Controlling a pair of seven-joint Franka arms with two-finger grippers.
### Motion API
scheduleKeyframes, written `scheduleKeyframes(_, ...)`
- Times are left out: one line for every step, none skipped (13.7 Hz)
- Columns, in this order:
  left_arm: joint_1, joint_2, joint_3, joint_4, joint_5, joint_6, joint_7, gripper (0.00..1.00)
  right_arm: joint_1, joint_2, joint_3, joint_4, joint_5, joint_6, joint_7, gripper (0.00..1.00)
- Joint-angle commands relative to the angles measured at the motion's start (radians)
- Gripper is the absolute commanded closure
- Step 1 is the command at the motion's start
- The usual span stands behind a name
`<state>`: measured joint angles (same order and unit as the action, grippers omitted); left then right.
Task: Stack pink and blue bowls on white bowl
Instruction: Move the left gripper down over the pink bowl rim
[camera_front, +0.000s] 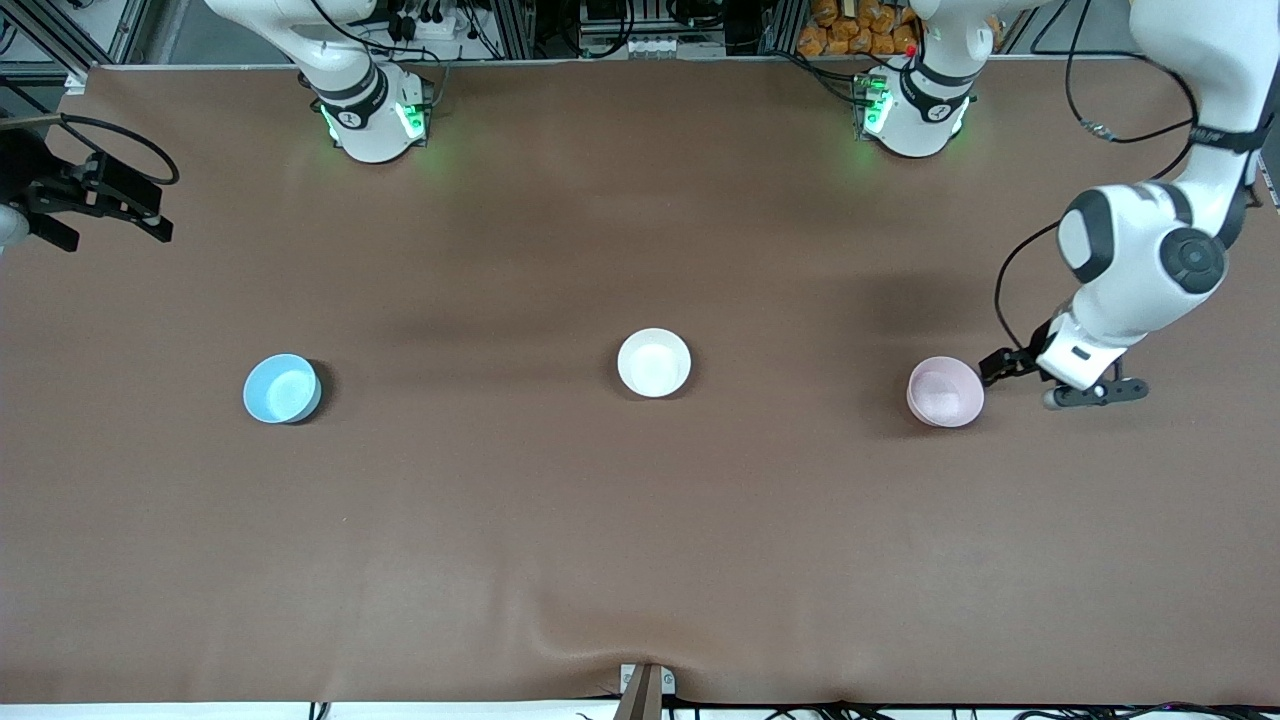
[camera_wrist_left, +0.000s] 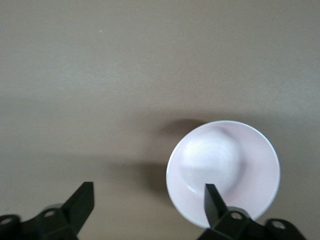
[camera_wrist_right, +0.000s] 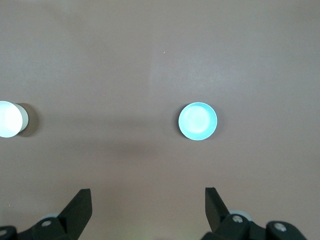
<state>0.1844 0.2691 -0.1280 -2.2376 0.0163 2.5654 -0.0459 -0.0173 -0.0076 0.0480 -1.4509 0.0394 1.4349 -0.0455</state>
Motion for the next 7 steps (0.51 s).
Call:
scheduleKeyframes(0.000,0.077,-0.009,0.006,0.004,0.088,0.014,0.25,-0.003,0.005,0.000,0.014,0.014,-0.010,0.015,0.00)
scheduleKeyframes(-0.002,0.096,-0.009,0.004,0.004,0.110,0.014,0.27,-0.003,0.005,0.000,0.014,0.014,-0.010,0.015,0.00)
scheduleKeyframes(-0.002,0.100,-0.010,0.004,0.005,0.111,0.014,0.29,-0.003,0.005,0.000,0.014,0.014,-0.011,0.015,0.00)
scheduleKeyframes(-0.003,0.101,-0.013,0.004,0.004,0.111,0.014,0.35,-0.003,0.005,0.000,0.014,0.014,-0.011,0.015,0.00)
scheduleKeyframes(-0.002,0.108,-0.024,0.004,0.004,0.111,0.014,0.44,-0.003,0.005,0.000,0.014,0.014,-0.011,0.015,0.00)
scheduleKeyframes(-0.002,0.119,-0.027,0.004,0.004,0.111,0.014,0.59,-0.004,0.005,0.000,0.014,0.014,-0.011,0.015,0.00)
scheduleKeyframes(-0.002,0.122,-0.027,0.004,0.005,0.111,0.014,0.83,-0.004,0.005,0.000,0.014,0.014,-0.011,0.016,0.00)
